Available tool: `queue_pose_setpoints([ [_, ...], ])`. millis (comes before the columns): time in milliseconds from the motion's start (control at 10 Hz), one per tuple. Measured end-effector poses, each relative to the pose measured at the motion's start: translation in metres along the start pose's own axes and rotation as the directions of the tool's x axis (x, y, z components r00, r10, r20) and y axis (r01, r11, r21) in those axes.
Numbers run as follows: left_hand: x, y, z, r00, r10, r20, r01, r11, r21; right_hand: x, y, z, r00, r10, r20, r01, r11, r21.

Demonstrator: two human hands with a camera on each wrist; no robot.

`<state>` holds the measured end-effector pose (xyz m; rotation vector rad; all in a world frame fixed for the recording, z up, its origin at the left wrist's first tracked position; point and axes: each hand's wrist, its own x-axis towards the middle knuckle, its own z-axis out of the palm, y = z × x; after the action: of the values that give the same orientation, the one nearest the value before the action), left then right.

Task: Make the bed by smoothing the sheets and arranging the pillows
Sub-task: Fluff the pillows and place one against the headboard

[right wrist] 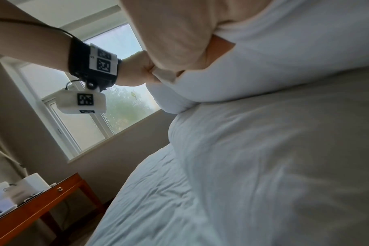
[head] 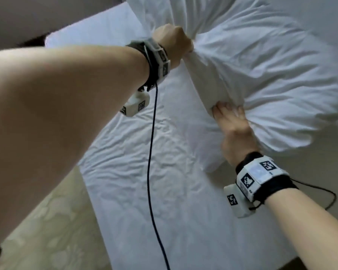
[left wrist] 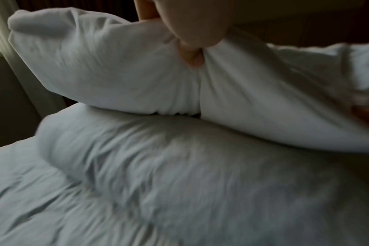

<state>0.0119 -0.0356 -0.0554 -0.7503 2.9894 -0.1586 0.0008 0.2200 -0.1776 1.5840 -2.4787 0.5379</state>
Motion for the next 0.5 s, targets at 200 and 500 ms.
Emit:
queue_pose_setpoints([
  [200, -0.047, -0.03, 0.082, 0.99, 0.122, 0.077, -0.131, 0.984, 0.118, -0.021, -0.044, 0.066, 0.987, 0.053, 0.15, -0.033, 0.991, -0.133],
  [500, -0.028, -0.032, 0.097, 0.963, 0.266, -0.04, -0.264, 0.963, 0.044, -0.02, -0.057, 0.062, 0.995, 0.078, -0.053, -0.088, 0.971, -0.224],
])
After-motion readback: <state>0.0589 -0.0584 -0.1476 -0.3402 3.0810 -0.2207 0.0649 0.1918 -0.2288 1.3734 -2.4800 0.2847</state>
